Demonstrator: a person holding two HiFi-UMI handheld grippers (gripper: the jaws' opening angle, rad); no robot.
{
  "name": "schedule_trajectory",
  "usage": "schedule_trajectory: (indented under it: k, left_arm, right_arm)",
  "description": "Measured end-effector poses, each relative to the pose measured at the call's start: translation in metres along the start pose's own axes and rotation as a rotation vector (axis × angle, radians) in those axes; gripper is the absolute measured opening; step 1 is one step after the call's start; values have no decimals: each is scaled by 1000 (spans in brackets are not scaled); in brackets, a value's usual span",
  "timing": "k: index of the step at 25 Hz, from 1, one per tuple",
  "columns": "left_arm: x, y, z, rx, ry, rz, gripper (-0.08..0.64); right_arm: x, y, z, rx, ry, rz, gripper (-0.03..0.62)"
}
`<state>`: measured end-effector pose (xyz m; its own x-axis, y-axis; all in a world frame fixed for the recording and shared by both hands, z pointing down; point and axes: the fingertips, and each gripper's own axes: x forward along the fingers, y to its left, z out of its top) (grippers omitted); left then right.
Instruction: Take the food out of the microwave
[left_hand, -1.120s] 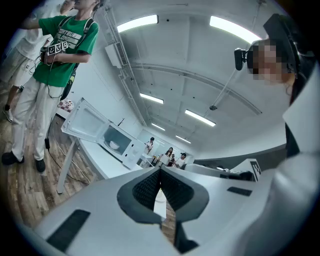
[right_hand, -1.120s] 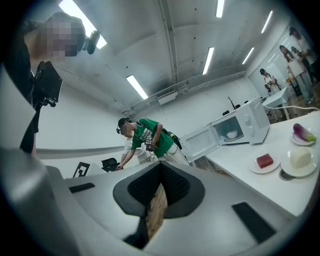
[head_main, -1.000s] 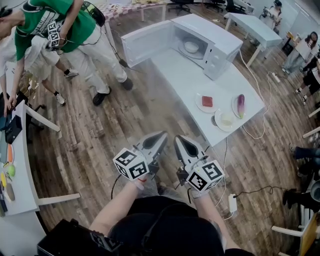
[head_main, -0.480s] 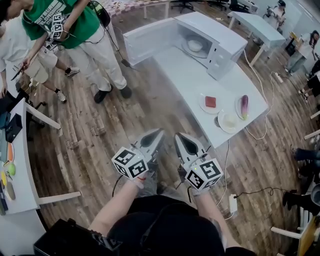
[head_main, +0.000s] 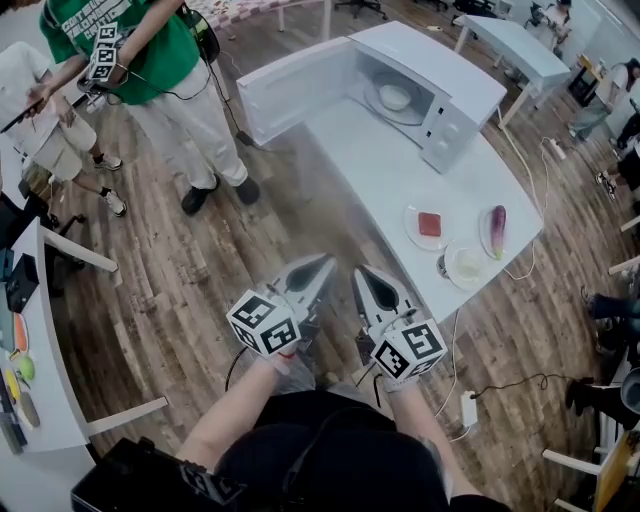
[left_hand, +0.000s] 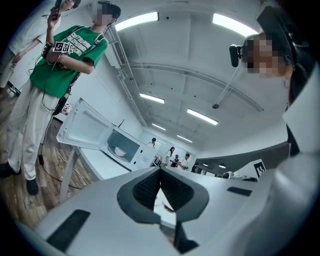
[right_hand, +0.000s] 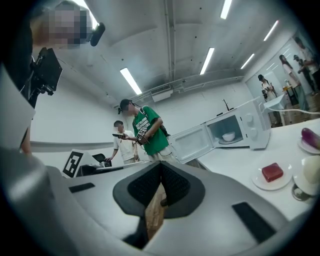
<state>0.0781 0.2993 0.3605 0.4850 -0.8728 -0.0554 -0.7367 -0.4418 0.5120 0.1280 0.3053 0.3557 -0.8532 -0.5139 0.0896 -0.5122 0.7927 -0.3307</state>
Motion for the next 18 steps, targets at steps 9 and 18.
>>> schedule_trajectory:
  k: [9,18]
  left_arm:
    - [34,69,26,-18,51,-39,11]
    - [70,121,43,-44,92,-114,11]
  right_arm:
    - [72,-33,7,46,-15,-59,20]
    - [128,-62,12,63,-31,-149,20]
